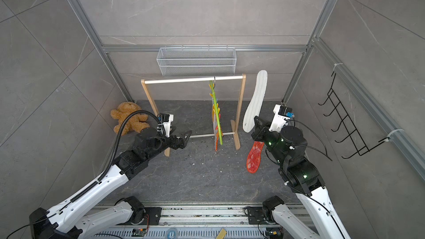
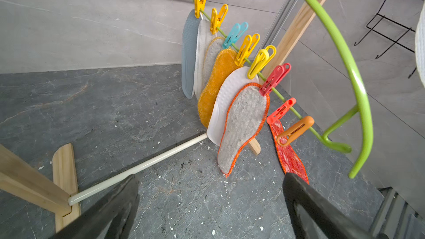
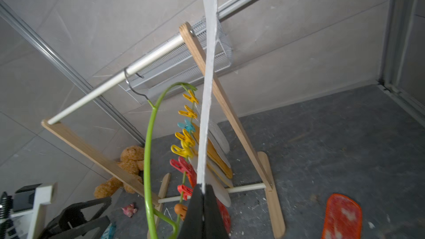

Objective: Take the shoe insoles off the hanger
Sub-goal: Place the insole at the center of the board.

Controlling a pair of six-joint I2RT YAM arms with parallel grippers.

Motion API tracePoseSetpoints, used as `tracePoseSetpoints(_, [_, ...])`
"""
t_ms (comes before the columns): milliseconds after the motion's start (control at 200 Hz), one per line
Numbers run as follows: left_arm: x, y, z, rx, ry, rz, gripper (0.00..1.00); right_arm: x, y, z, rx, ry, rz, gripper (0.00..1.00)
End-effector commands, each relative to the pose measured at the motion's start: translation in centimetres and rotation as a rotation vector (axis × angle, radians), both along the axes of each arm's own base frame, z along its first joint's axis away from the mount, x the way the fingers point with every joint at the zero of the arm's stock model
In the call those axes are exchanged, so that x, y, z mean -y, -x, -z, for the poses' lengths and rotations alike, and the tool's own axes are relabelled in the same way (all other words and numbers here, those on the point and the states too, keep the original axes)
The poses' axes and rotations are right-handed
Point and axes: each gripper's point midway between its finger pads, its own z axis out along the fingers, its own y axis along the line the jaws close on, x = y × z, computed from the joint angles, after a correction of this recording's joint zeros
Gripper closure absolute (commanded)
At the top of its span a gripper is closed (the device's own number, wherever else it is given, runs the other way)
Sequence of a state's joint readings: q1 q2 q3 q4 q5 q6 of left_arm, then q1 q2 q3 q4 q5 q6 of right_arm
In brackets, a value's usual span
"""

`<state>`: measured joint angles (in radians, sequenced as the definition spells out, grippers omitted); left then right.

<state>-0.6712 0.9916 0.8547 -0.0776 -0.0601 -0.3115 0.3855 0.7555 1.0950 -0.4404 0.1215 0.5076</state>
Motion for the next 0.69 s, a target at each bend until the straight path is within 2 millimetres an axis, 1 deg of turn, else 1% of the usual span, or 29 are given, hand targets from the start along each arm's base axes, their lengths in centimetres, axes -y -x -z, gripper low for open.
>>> tracePoseSetpoints(0, [-0.2,-0.6,0.2,0.008,0.032,-0.035,0.0,1.5,0.1,4.5,-0.135,0.032,0.08,1.0])
tracePoseSetpoints(185, [-0.9,-0.6,3.3,-0.043,0.039,-0.076,0.02,1.7,0.5,9.3,-0.265,-0.004,0.098,1.0])
tracePoseSetpoints(340, [-0.9,-0.7,6.6,-0.13,0.074,-0.111,0.05,1.0,0.6,13.4,-0.369,-0.074,0.086,1.0])
tracePoseSetpoints(529, [-1.7,-1.0,10.7,-0.229,0.105,-0.202,0.09,-1.5,0.9,18.1,-0.489,-0.193,0.003,1.0])
tracePoseSetpoints(609, [-2.4,-1.1,11.8,-0.25,0.102,-0.251,0.09,-2.8,1.3,20.0,-0.538,-0.249,-0.051,1.0])
tracePoseSetpoints(689, [-3.1,-1.3,12.5,-0.256,0.095,-0.296,0.09,-3.5,1.8,21.6,-0.579,-0.291,-0.08,1.0])
